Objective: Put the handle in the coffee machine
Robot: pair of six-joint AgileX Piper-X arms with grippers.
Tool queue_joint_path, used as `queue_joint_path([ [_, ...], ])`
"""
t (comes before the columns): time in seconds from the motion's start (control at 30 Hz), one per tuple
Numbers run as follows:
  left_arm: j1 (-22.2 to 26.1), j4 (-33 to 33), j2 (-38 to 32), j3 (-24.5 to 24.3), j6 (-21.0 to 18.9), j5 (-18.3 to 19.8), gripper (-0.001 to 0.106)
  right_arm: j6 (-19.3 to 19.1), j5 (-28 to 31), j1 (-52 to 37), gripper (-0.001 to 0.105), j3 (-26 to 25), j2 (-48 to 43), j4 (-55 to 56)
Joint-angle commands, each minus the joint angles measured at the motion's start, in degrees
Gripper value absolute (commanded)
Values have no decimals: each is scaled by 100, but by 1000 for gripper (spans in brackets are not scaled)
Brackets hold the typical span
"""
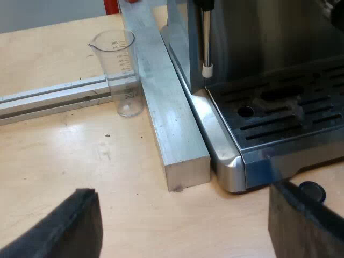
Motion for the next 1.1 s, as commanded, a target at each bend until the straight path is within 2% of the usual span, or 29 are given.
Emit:
queue_joint_path([
  [0.03,-5,-76,-761,-11,-68,-43,66,-20,-28,-34,74,125,-259,-40],
  [0.13,-5,-76,-761,-11,-68,-43,66,-20,-28,-34,74,278,-259,-40],
  [0.37,-5,-76,-761,-11,-68,-43,66,297,-40,-34,74,470,-259,-38],
  [1.1,-5,-76,-779,-11,-68,-43,66,325,-40,-34,74,470,-259,-38],
])
